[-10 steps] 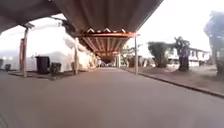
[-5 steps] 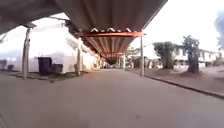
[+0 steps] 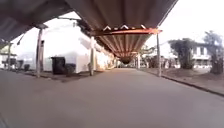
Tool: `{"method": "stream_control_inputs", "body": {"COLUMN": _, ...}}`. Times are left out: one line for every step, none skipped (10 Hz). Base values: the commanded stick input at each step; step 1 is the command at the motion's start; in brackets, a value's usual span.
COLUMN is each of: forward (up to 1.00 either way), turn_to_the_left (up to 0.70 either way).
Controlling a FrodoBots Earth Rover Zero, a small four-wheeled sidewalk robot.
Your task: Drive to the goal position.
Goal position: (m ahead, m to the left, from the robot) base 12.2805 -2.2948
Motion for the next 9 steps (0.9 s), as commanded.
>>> {"method": "stream_control_inputs", "body": {"forward": 0.7, "turn_to_the_left": 0.0}}
{"method": "stream_control_inputs", "body": {"forward": 0.7, "turn_to_the_left": 0.0}}
{"method": "stream_control_inputs", "body": {"forward": 0.7, "turn_to_the_left": 0.0}}
{"method": "stream_control_inputs", "body": {"forward": 0.7, "turn_to_the_left": 0.0}}
{"method": "stream_control_inputs", "body": {"forward": 0.7, "turn_to_the_left": 0.0}}
{"method": "stream_control_inputs", "body": {"forward": 0.7, "turn_to_the_left": 0.0}}
{"method": "stream_control_inputs", "body": {"forward": 0.7, "turn_to_the_left": 0.0}}
{"method": "stream_control_inputs", "body": {"forward": 0.7, "turn_to_the_left": 0.0}}
{"method": "stream_control_inputs", "body": {"forward": 0.7, "turn_to_the_left": 0.0}}
